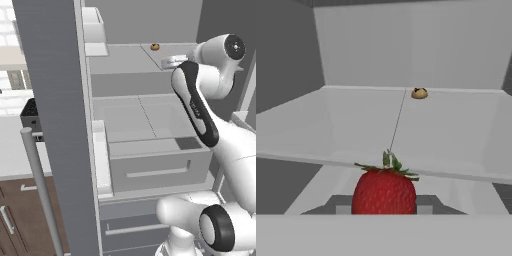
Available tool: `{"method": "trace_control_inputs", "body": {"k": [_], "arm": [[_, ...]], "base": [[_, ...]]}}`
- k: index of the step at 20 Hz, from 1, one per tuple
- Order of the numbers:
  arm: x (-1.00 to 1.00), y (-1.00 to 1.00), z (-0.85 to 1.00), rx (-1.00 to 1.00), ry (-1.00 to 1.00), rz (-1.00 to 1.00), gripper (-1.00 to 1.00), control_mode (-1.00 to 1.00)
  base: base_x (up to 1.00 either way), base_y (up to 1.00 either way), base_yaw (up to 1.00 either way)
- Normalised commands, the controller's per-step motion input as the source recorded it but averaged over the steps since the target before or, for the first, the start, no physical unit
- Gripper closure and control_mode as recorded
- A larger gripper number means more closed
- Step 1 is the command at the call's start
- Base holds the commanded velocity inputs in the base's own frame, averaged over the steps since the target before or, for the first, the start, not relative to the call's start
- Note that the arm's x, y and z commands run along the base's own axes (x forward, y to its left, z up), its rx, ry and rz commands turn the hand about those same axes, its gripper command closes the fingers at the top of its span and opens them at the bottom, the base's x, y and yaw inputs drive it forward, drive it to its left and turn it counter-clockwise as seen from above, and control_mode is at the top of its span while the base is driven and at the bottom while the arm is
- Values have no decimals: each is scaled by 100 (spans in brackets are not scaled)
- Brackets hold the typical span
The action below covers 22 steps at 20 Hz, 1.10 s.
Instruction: Take the strawberry from the fridge and place it on top of the pancake, located on the dining counter.
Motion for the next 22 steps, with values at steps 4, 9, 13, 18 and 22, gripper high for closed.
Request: {"method": "trace_control_inputs", "body": {"k": [4,9,13,18,22], "arm": [[-100,2,1,0,4,0,100,-100],[-100,0,-20,0,0,0,100,-100],[-100,1,-50,-1,0,0,100,-100],[-84,6,-58,-2,1,0,100,-100],[-25,0,-10,0,0,0,100,100]], "base": [[0,0,0],[0,0,0],[0,0,0],[0,0,0],[-75,0,0]]}}
